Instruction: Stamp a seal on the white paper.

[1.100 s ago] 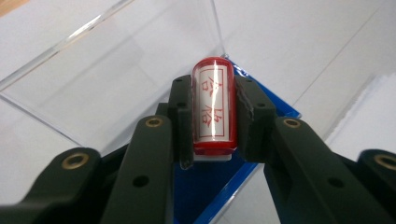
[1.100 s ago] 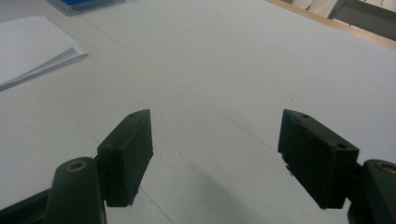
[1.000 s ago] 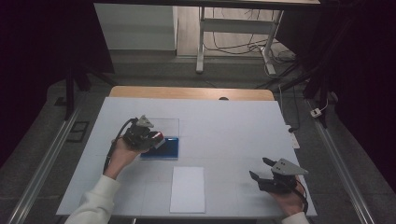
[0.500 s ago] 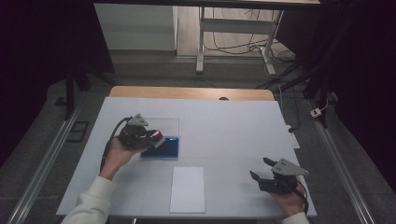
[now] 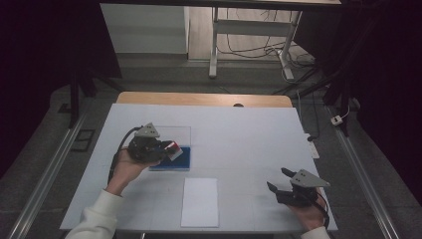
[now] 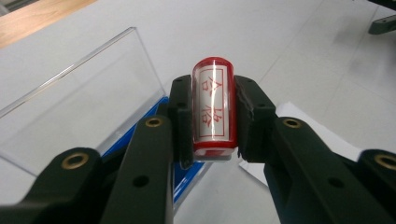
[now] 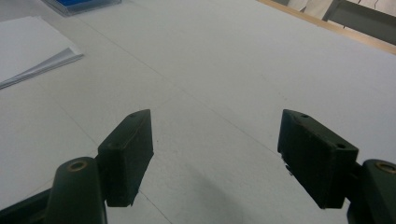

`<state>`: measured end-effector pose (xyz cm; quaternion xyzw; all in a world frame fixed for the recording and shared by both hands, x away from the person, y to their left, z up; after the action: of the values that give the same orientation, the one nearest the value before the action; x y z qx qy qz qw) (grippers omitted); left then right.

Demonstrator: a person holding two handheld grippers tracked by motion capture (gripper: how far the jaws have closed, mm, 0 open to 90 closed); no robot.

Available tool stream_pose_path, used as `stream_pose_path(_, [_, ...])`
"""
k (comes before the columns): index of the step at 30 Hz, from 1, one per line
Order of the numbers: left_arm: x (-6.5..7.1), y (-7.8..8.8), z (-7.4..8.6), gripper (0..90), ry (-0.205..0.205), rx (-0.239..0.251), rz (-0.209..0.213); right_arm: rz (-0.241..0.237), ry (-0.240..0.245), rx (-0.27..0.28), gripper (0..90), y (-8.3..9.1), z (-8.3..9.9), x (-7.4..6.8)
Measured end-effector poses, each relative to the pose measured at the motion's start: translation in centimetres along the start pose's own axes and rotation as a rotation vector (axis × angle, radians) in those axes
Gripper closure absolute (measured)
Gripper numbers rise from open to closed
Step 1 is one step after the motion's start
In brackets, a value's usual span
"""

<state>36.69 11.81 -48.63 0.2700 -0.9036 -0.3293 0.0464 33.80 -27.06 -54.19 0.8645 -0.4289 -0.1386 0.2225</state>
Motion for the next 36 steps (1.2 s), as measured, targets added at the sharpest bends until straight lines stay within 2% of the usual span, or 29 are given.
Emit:
stream_pose_path(2, [0.3,0.1,-0.1,70.3,-0.004,0.003,0.005,-0.002,0.0,0.002,26.0,0.0,0.0,0.0])
stream_pose_path(5, [0.9,0.3,-0.5,70.3,0.0,0.032,0.04,-0.004,-0.001,0.0,26.0,0.0,0.0,0.0])
stream_pose_path(11, [1.9,0.4,-1.1,70.3,-0.013,0.051,0.073,-0.001,-0.005,-0.002,26.1,0.0,0.1,0.0])
stream_pose_path(14, [2.5,0.6,-1.6,70.3,-0.01,0.076,0.106,-0.002,-0.003,-0.002,26.1,0.0,0.0,0.0])
stream_pose_path(29, [4.7,0.9,-2.3,70.3,-0.076,0.068,0.123,0.006,0.003,-0.011,26.0,-0.2,0.2,0.0])
stream_pose_path(36, [5.9,0.5,-2.3,70.3,-0.086,0.068,0.149,0.003,0.002,-0.013,26.1,-0.2,0.2,0.0])
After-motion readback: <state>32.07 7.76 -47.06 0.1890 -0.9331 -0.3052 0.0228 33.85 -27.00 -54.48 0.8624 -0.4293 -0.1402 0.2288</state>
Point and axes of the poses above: each handheld gripper's, and its own axes: y roughly backward along the jaws, z roughly out of its underside, x roughly to its right, the point moved 8 cm from there along -y, roughly forward along the jaws, and after that the axes turned 14 degrees about -y, right-handed, at the moved point
